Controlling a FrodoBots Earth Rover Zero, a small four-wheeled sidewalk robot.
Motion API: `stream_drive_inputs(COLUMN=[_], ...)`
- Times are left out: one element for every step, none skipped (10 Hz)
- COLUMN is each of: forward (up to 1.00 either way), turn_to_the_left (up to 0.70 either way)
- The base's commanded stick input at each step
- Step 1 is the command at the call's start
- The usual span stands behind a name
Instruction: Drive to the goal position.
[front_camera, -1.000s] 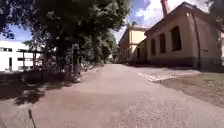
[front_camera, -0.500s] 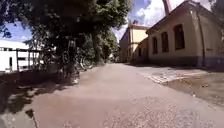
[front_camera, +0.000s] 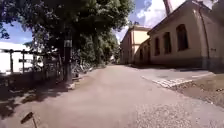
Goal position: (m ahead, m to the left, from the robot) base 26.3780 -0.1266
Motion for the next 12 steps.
stream_drive_inputs(forward=[0.85,0.85,0.85,0.85,0.85,0.85,0.85,0.85,0.85,0.85,0.85,0.85], turn_to_the_left=[-0.34,-0.34,-0.25,0.0,0.0,0.0,0.0,0.0,0.0,0.0,0.0,0.0])
